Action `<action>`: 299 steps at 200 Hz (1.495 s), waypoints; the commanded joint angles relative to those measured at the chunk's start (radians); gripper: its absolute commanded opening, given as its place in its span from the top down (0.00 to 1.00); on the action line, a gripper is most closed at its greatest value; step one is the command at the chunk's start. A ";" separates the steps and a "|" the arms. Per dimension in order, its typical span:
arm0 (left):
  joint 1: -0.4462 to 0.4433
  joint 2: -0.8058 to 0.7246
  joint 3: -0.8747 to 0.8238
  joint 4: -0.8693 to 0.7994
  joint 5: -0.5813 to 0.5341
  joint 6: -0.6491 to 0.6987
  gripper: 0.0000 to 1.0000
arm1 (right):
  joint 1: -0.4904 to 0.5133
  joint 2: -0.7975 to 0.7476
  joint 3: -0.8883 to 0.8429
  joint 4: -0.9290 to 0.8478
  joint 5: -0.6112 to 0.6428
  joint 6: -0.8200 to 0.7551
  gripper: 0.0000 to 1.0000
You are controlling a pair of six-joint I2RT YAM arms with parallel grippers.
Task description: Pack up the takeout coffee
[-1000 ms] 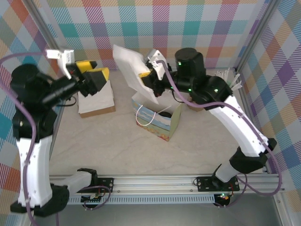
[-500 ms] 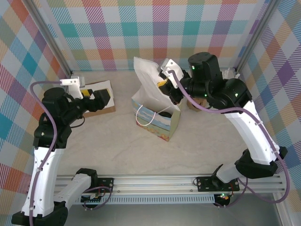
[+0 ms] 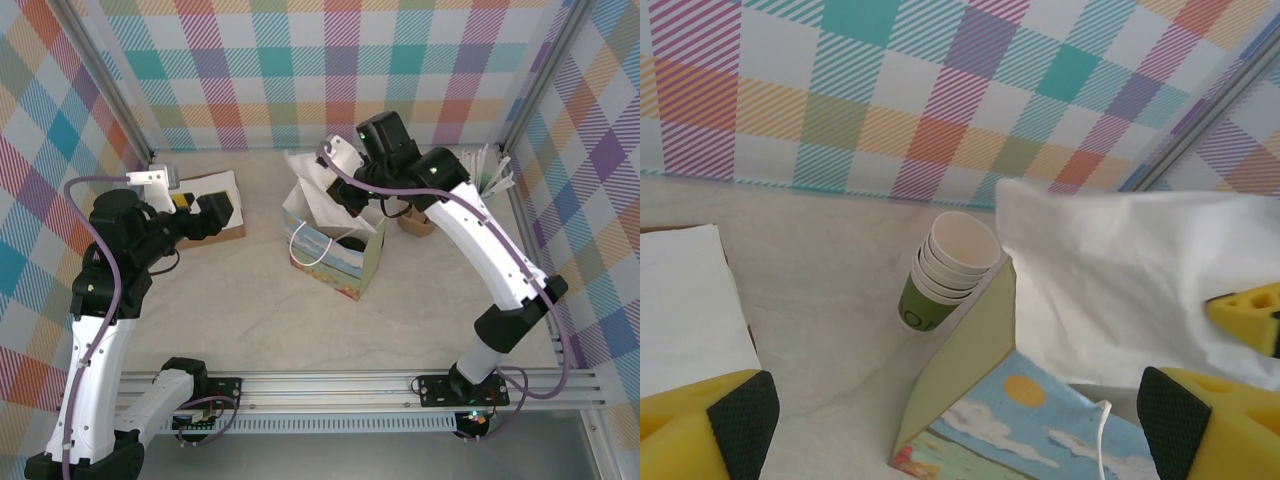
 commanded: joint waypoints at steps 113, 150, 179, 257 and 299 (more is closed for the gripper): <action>-0.003 0.014 0.007 0.004 0.010 0.016 0.05 | -0.013 0.185 -0.096 -0.151 -0.075 0.011 0.95; -0.003 0.021 0.006 0.004 0.018 0.014 0.05 | -0.014 0.173 -0.140 -0.181 -0.082 0.007 0.94; -0.003 0.025 0.010 0.003 0.021 0.011 0.05 | -0.016 0.186 -0.112 -0.227 -0.063 0.008 0.91; -0.003 0.044 0.031 0.002 0.026 0.016 0.04 | -0.017 0.076 -0.016 -0.221 -0.072 0.005 0.45; -0.003 0.055 0.034 0.008 0.039 0.012 0.04 | -0.019 0.000 -0.030 -0.179 -0.124 0.011 0.31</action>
